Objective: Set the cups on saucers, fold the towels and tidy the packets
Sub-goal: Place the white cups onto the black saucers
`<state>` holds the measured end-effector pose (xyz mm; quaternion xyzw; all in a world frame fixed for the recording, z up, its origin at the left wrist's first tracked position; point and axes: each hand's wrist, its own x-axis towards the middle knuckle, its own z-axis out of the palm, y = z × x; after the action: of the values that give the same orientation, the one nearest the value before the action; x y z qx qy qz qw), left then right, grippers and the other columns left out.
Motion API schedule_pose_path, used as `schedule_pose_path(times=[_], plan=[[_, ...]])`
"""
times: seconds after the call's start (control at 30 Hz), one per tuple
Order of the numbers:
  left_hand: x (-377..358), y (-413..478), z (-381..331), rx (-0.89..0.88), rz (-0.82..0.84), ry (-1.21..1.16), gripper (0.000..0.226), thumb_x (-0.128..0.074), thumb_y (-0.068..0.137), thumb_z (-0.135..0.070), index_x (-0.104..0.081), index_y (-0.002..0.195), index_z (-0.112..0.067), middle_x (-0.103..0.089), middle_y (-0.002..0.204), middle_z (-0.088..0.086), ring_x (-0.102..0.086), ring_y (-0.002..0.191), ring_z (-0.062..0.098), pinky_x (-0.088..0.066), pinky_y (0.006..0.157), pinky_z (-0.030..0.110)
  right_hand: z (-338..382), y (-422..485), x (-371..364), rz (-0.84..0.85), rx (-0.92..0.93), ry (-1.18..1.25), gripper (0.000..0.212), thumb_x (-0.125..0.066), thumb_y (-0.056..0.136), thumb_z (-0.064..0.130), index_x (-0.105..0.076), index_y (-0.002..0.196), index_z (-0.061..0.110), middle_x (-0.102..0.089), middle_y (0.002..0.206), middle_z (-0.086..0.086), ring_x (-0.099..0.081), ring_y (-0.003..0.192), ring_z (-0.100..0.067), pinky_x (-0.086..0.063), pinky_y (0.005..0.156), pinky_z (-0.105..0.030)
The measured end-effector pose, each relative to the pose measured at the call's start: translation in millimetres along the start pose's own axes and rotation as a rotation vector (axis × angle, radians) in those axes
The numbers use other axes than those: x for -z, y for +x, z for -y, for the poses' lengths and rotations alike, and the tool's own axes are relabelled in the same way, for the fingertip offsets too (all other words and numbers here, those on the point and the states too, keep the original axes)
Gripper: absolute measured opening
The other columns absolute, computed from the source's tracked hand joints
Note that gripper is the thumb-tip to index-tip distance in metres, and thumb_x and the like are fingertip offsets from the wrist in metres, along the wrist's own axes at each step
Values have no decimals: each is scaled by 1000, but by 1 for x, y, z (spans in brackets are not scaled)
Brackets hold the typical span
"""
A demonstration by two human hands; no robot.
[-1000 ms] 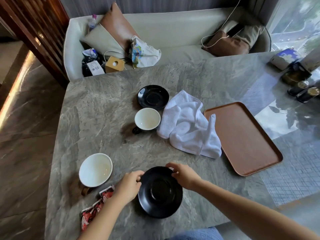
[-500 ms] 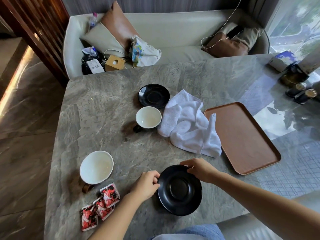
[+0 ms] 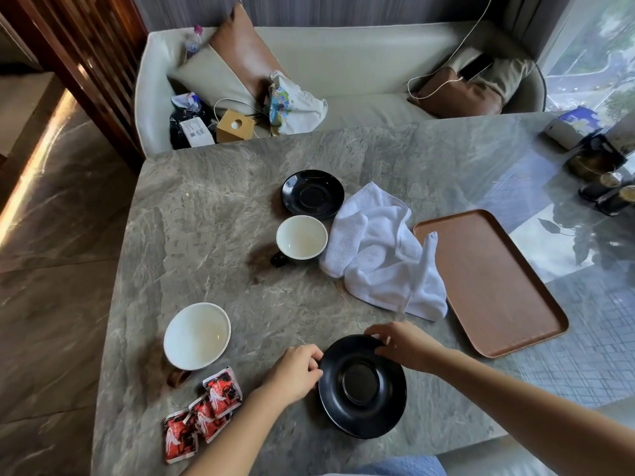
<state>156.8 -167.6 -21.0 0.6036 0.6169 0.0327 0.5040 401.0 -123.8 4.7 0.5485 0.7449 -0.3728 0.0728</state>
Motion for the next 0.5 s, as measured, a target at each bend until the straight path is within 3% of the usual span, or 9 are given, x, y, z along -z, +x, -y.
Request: schedule_pose_path(times=[0.07, 0.13, 0.33, 0.43, 0.5], plan=[[10, 0, -4, -12, -52, -36, 20, -59, 80, -16, -66, 98, -20, -67, 65, -12, -67, 65, 8, -57, 74, 34, 2, 2, 7, -57, 50, -23, 28, -65, 83, 37, -62, 111, 35, -63, 97, 12, -56, 80, -1, -45, 70, -15], [29, 1, -8, -27, -197, -115, 24, -60, 81, -15, -67, 104, -18, -72, 77, -5, -69, 72, 13, -56, 77, 32, 9, 9, 21, -170, 83, -4, 26, -65, 84, 42, -63, 109, 35, -62, 96, 15, -55, 80, 3, -43, 67, -11], [94, 16, -24, -76, -553, -256, 34, -62, 85, -11, -61, 119, -13, -69, 109, 3, -68, 89, 19, -52, 84, 31, 46, 52, 67, -334, 92, 241, 28, -64, 88, 30, -65, 114, 21, -69, 109, 4, -67, 92, -11, -54, 84, -33], [111, 29, -24, -45, -603, -244, 38, -63, 85, -11, -58, 123, -14, -64, 118, 4, -67, 89, 19, -49, 82, 30, 67, 79, 81, -351, 12, 334, 31, -61, 91, 29, -65, 118, 16, -70, 114, -2, -66, 100, -19, -52, 90, -38], [119, 40, -23, 15, -587, -276, 42, -63, 85, -12, -54, 126, -14, -61, 124, 7, -65, 86, 20, -49, 83, 32, 78, 96, 86, -350, -12, 386, 22, -58, 93, 27, -68, 109, 16, -72, 99, -3, -66, 92, -24, -52, 87, -40]])
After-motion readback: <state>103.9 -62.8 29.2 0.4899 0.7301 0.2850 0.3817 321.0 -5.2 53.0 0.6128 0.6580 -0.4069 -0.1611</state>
